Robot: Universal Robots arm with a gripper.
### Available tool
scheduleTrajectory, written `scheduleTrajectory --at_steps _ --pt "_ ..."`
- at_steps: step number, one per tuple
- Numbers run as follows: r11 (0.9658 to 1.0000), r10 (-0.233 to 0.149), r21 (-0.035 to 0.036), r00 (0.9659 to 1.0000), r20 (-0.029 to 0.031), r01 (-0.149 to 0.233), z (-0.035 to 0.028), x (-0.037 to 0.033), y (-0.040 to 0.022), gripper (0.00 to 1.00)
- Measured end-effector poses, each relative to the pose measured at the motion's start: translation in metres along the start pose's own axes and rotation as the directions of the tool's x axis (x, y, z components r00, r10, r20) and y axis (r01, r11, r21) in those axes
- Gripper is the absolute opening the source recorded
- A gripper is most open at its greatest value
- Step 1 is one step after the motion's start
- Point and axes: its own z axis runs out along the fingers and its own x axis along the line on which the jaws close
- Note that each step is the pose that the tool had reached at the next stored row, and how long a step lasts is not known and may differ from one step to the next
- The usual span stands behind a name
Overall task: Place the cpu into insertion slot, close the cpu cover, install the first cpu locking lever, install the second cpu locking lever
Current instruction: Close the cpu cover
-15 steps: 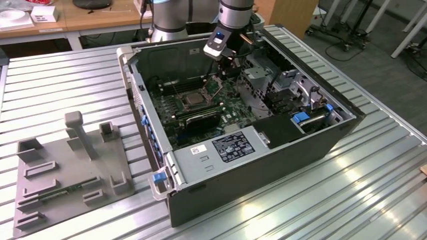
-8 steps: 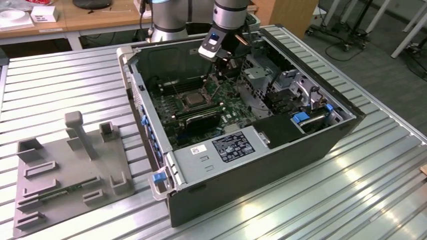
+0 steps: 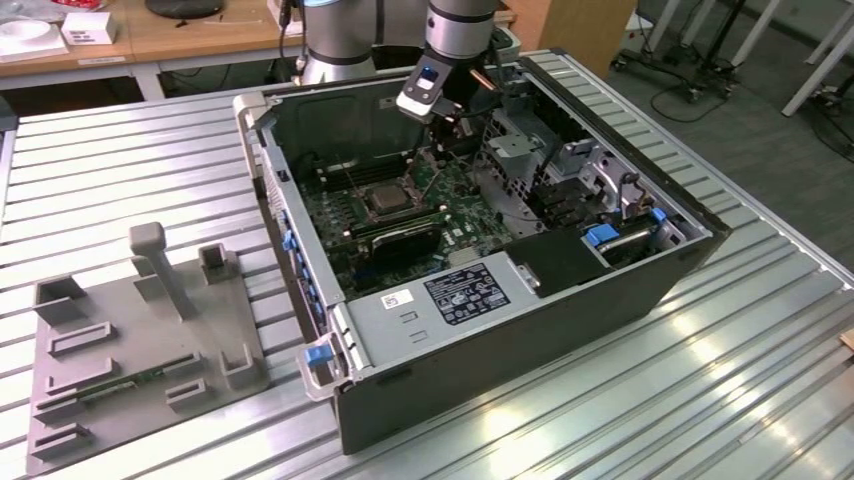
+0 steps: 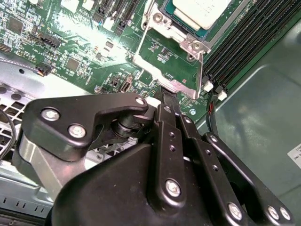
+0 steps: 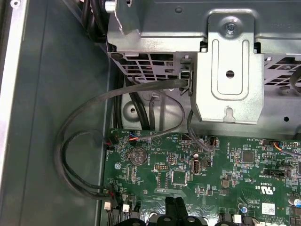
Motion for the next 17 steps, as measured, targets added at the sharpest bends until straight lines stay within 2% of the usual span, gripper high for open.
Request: scheduleTrajectory --at_steps 5,8,11,17 --pt "1.0000 0.000 0.0000 1.0000 0.0000 0.000 -0.0001 0.0000 -0.0007 0.11" --pt "1.0000 0.000 0.0000 1.0000 0.0001 0.000 -0.0002 0.0002 -0.0033 0.11" --pt "1.0000 0.000 0.0001 1.0000 0.0001 0.000 -0.0004 0.0003 -0.0071 0.11" --pt "1.0000 0.000 0.0000 1.0000 0.0000 0.000 -0.0009 0.0009 -0.0188 0.11"
